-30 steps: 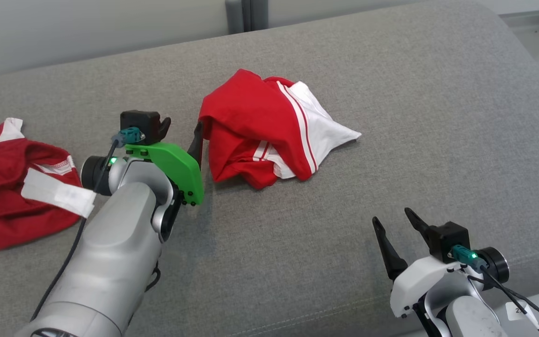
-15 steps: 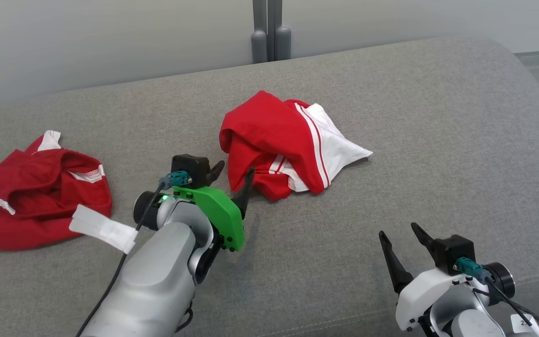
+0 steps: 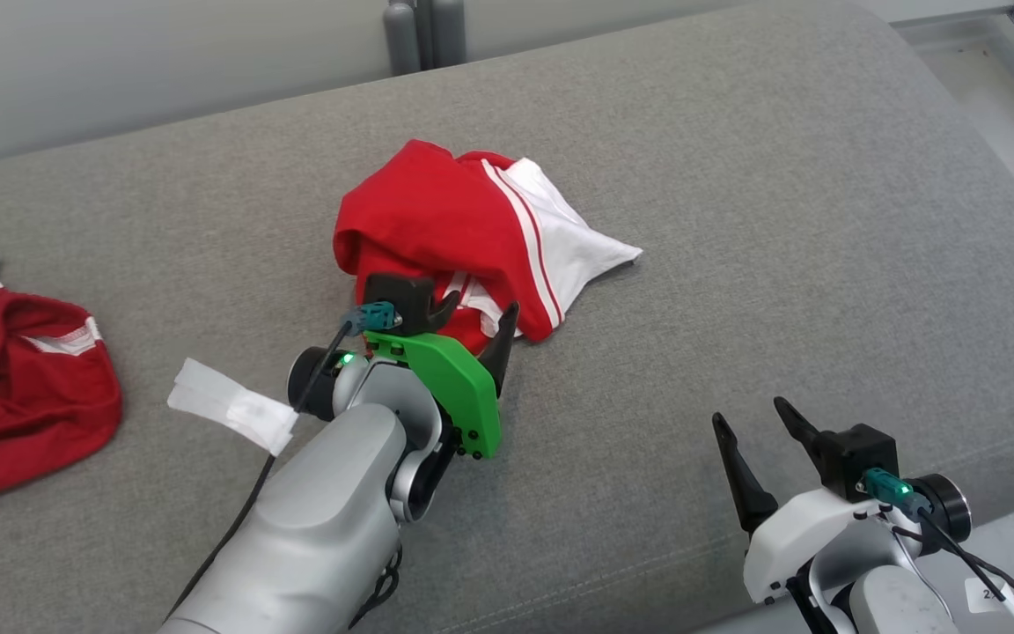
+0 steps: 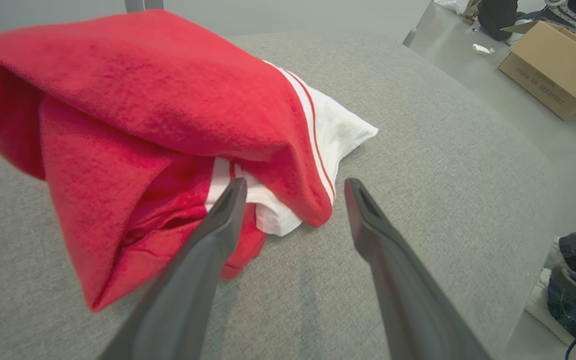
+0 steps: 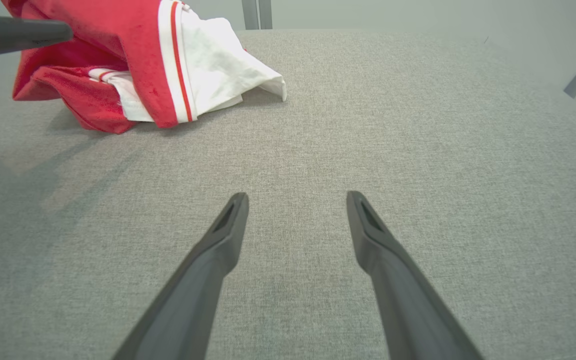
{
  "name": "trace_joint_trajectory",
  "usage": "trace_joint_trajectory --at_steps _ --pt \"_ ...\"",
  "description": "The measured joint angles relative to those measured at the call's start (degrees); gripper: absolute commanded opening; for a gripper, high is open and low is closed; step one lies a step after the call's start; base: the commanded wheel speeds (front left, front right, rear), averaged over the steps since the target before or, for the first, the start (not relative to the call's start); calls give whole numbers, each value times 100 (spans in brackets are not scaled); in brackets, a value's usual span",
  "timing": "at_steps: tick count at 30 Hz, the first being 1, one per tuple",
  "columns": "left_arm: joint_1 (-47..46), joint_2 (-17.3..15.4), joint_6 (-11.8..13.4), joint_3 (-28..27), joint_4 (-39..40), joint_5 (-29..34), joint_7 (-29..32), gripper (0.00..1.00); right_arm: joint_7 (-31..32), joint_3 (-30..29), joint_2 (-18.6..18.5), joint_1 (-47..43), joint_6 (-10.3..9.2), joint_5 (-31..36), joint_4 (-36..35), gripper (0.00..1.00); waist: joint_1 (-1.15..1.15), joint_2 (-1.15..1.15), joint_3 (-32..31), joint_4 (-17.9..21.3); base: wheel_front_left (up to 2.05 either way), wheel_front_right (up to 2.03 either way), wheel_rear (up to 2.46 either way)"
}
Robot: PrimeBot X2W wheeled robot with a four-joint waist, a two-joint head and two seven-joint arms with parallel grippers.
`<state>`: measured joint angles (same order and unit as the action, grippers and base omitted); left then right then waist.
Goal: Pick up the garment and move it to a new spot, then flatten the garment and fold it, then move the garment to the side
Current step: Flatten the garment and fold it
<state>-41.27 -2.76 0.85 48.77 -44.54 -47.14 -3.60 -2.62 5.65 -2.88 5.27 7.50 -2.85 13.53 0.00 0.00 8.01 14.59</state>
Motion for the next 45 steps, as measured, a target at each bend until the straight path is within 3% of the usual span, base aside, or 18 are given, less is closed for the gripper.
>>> trace_joint_trajectory --at_steps 7,14,15,16,17,30,35,45 --pt "-257 0 219 -129 -322 -360 11 100 -76 31 0 63 0 -59 65 100 0 0 260 327 0 0 0" --pt "-471 1 114 -323 -620 -635 -74 99 -134 45 0 91 0 -81 138 100 0 0 387 485 0 0 0" --pt "-514 2 105 -347 -641 -651 -134 44 -135 40 -1 91 0 -81 149 100 0 0 386 482 0 0 0" --pt "-561 -1 69 -366 -653 -665 -168 16 -140 41 -1 93 0 -80 157 100 0 0 380 471 0 0 0" --pt "-594 -1 43 -388 -655 -687 -220 0 -145 45 1 94 0 -78 162 100 0 0 373 456 0 0 0" --pt "-630 -114 -162 -837 -278 -1185 -822 0 -116 54 2 81 0 -12 191 100 0 0 126 152 0 0 0" --pt "-610 -504 -73 -1161 62 -1338 -932 0 -68 31 3 8 0 9 178 100 0 0 -11 18 0 0 0" --pt "21 -1461 455 -1566 553 -1503 -805 0 0 -1 2 -64 0 20 99 100 0 0 -165 -176 0 0 0"
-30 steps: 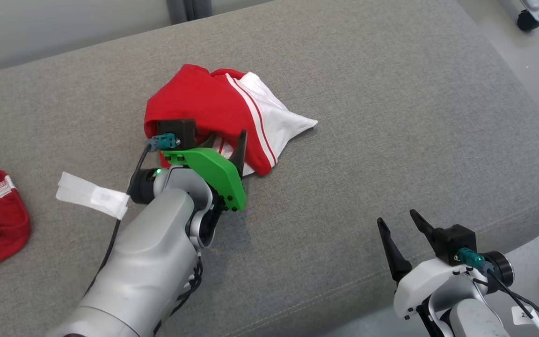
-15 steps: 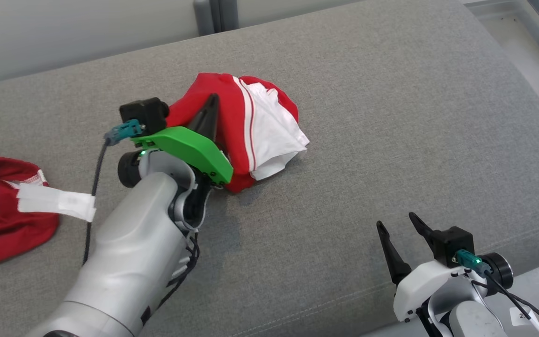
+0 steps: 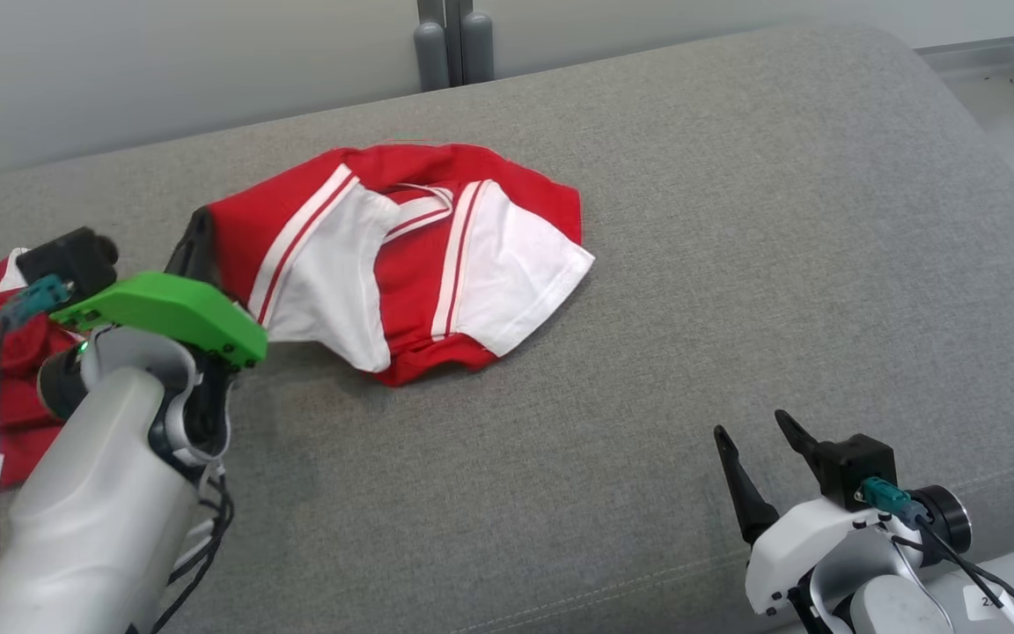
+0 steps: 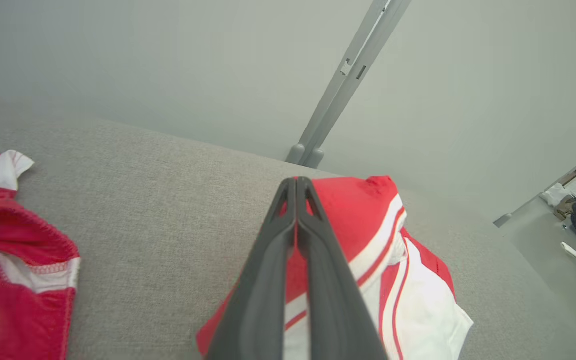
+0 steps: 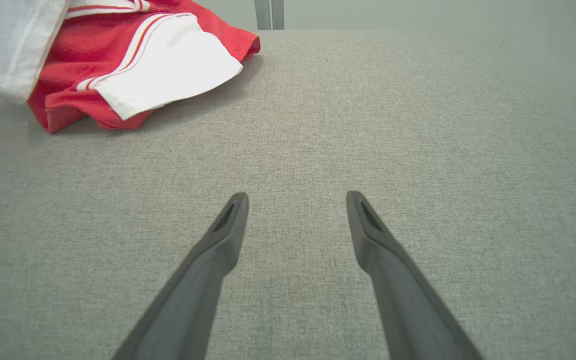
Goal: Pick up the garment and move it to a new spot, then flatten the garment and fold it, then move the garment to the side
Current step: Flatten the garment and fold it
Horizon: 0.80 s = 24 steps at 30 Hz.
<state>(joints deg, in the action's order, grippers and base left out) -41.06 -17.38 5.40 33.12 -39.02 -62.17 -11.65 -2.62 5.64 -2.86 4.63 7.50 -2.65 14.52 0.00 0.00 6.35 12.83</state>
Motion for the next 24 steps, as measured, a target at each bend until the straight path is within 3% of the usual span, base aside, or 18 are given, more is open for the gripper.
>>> trace_joint_trajectory --at_steps 5,6,7,16,24 --pt "400 -332 283 -82 -9 -57 105 0 3 -29 0 -3 0 10 -27 100 0 0 17 -36 0 0 0" --pt "463 -356 324 -94 -23 -59 104 9 8 -35 0 -3 0 10 -32 100 0 0 24 -42 0 0 0" --pt "511 -372 393 -89 -53 -58 102 100 9 -35 0 -3 0 10 -33 100 0 0 29 -49 0 0 0" --pt "783 -259 502 9 84 -56 87 100 27 -52 0 -3 0 8 -25 100 0 0 -11 -95 0 0 0" --pt "1138 -48 419 510 992 147 199 100 25 -62 1 -87 0 -41 44 100 0 0 -186 -111 0 0 0"
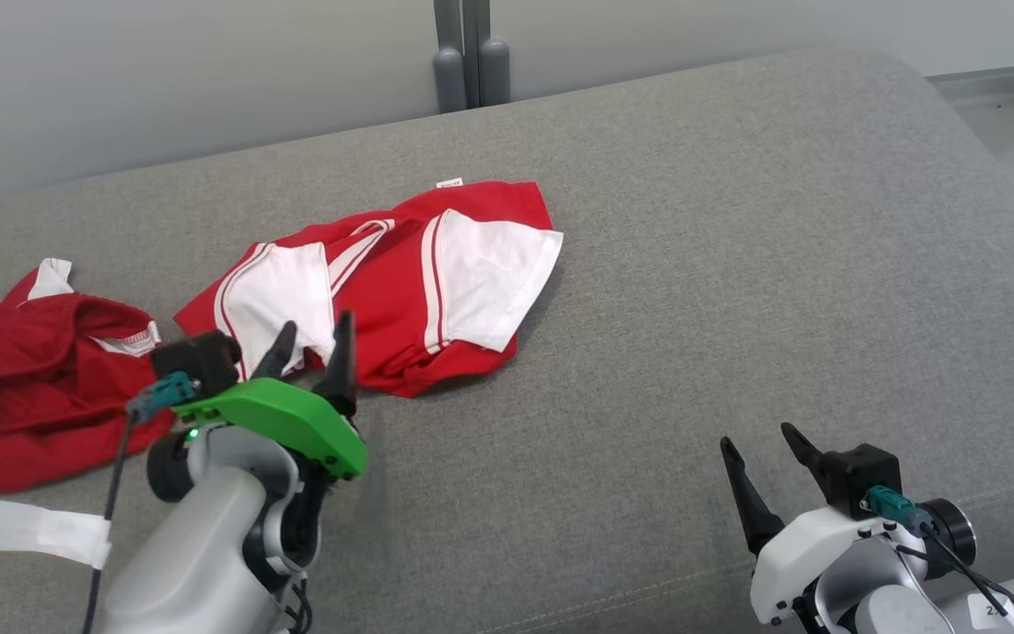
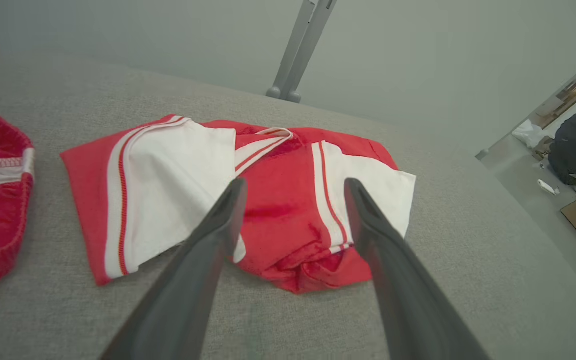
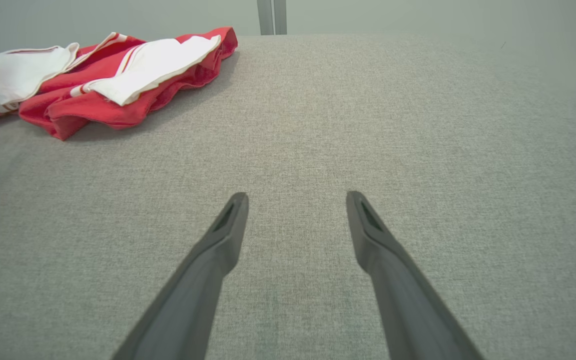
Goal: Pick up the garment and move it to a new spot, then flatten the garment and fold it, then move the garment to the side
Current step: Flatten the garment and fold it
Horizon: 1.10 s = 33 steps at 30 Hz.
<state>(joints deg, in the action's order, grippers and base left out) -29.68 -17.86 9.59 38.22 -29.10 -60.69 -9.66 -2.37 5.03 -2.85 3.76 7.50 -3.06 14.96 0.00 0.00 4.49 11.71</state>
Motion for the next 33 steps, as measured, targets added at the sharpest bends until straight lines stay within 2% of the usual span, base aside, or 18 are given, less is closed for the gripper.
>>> trace_joint_trajectory --at_steps 5,9,11,14,18,21,27,33 --pt "332 209 76 108 720 234 -355 100 0 -2 -1 -34 0 -46 38 100 0 0 -164 -39 0 0 0" --pt "705 374 -49 -75 1126 389 -505 100 -1 -37 -3 -91 0 -76 47 100 0 0 -272 -98 0 0 0" --pt "916 457 -121 -332 1322 489 -513 100 -26 -59 0 -98 0 -96 40 100 0 0 -304 -151 0 0 0" --pt "1277 727 -259 -1006 1758 907 -542 100 -37 -124 -1 -116 0 -180 44 100 0 0 -341 -252 0 0 0" --pt "1939 1123 -542 -1760 2147 1501 -545 100 -81 -225 -3 -127 0 -367 66 100 0 0 -380 -422 0 0 0" --pt "2285 1279 -798 -2142 2297 1835 -546 100 -74 -189 0 -130 0 -591 89 100 0 0 -408 -569 0 0 0" --pt "2802 1391 -1183 -2574 2421 2553 -548 100 149 -46 -2 27 -1 -945 185 100 0 0 -467 -856 0 0 0" --pt "3226 1445 -1272 -2844 2515 3275 -547 100 428 87 0 508 0 -1053 396 100 0 0 -525 -1082 0 0 0"
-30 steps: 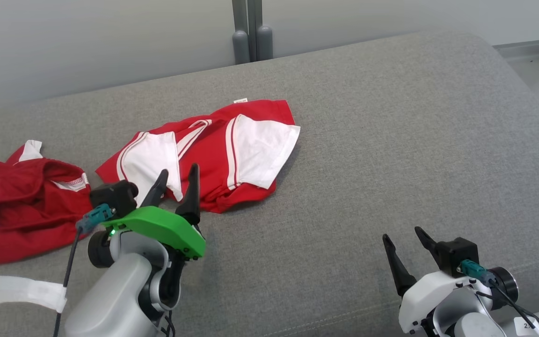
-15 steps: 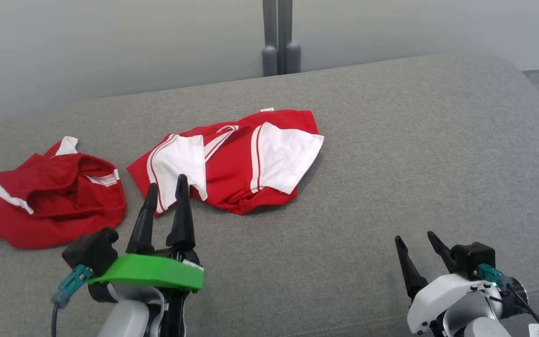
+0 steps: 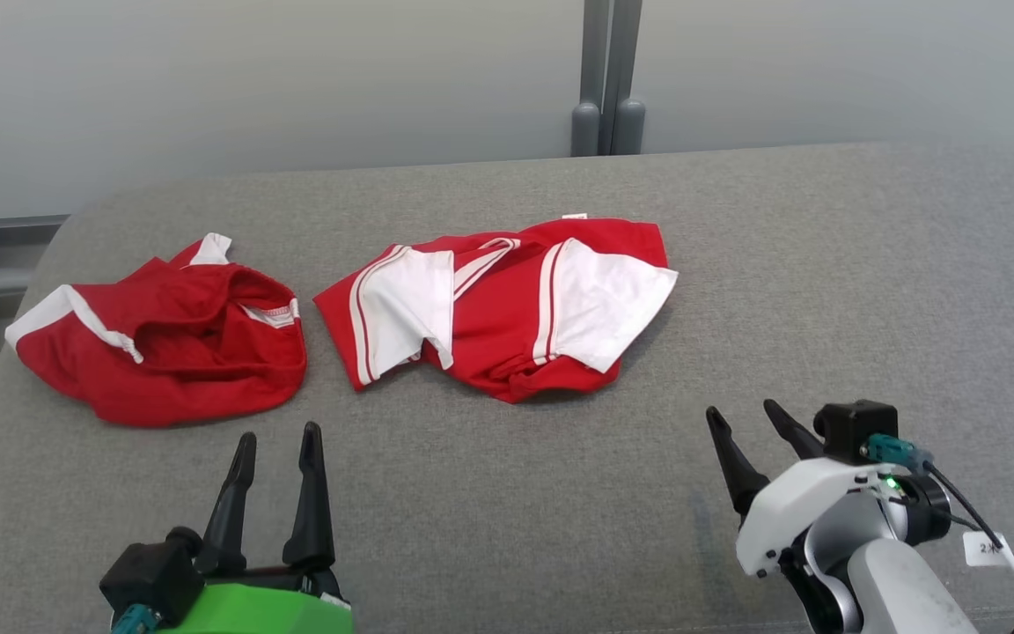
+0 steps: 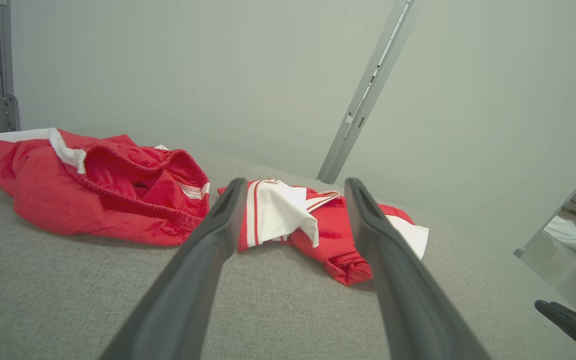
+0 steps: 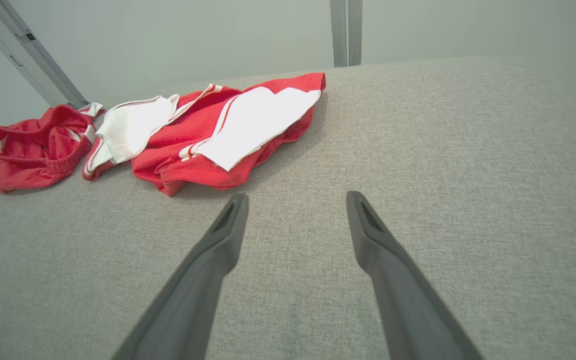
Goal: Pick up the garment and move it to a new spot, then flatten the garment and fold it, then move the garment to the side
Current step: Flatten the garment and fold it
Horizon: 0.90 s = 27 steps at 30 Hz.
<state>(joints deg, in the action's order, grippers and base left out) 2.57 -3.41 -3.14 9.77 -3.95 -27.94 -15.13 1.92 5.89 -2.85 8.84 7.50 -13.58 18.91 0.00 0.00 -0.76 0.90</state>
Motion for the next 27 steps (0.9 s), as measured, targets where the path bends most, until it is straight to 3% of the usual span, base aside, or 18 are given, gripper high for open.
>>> trace_joint_trajectory --at_steps 5,16,27 --pt "205 24 -47 -62 -15 388 0 100 288 7 2 454 0 -77 396 100 0 0 -27 -184 0 0 0" --pt "289 42 -149 30 -86 636 0 100 838 -66 1 1795 -1 -447 1790 100 0 0 78 -581 0 0 0" --pt "-34 47 -42 160 -254 1102 0 100 597 -427 9 3086 -1 -370 3420 100 0 0 633 -991 0 0 0"
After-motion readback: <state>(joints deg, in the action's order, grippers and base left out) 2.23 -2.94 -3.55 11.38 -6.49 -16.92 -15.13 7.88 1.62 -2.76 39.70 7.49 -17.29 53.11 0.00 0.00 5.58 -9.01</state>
